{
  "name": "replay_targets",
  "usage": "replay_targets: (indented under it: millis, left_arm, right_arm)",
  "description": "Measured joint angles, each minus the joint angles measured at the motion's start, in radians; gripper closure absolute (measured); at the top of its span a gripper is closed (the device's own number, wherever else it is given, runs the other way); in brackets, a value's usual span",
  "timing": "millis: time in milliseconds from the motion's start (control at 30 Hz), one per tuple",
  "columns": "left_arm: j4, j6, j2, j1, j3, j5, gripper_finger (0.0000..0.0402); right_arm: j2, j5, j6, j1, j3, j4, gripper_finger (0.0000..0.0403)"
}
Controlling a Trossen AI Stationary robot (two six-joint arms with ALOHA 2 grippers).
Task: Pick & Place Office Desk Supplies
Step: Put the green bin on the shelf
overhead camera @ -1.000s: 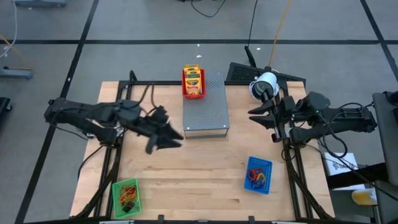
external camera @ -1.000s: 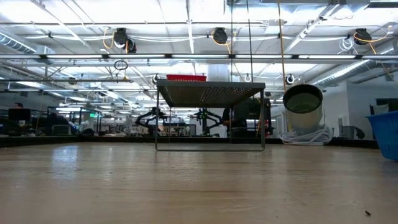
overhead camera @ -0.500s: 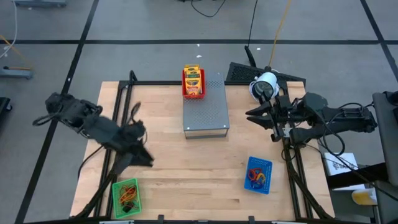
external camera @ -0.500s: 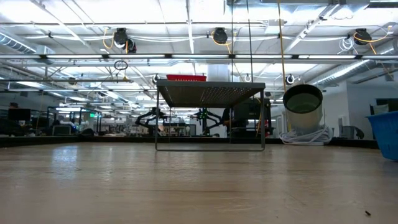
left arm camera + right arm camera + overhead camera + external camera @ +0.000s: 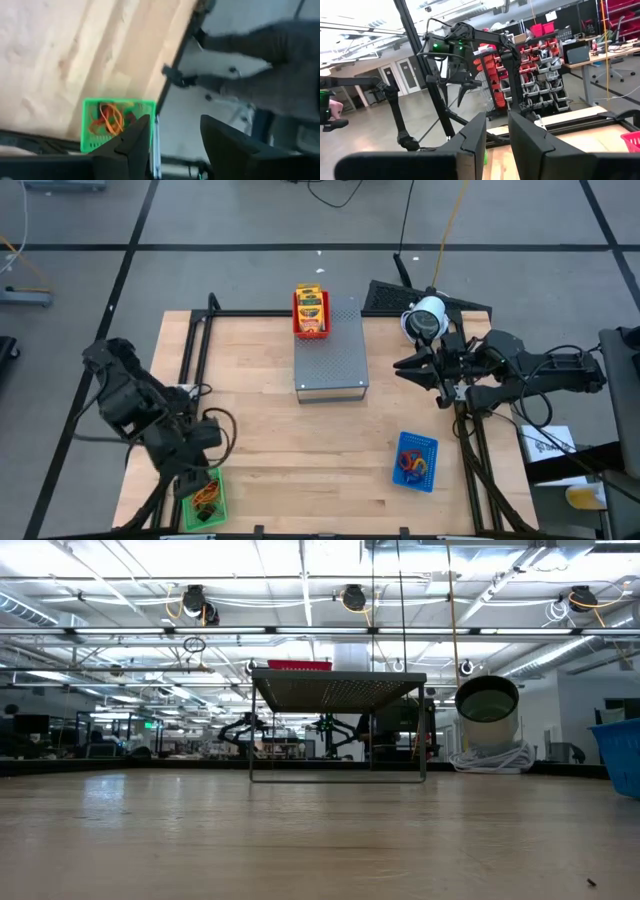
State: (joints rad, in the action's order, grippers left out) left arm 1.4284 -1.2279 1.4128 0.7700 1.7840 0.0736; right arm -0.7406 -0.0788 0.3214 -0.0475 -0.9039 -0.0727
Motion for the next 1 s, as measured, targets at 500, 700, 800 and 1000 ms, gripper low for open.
replay_targets:
  millis: [500, 700, 800, 1000]
  left_arm:
    - [0.087, -0.242, 0.001, 0.251, -0.092, -0.187, 0.0211]
    - [0.035, -0.29, -0.001, 0.303, -0.225, -0.143, 0.0219]
    - [-0.044, -0.292, -0.016, 0.32, -0.314, -0.128, 0.0225]
    - [-0.26, -0.317, -0.092, 0.326, -0.535, -0.127, 0.0235]
  right_arm:
    - [-0.008, 0.0, 0.035, 0.0, 0.0, -0.005, 0.0328]
    - [-0.036, 0.0, 0.06, 0.0, 0.0, -0.005, 0.0328]
    - [-0.054, 0.0, 0.06, 0.0, 0.0, -0.017, 0.0328]
    - [-0.091, 0.0, 0.077, 0.0, 0.0, -0.043, 0.0328]
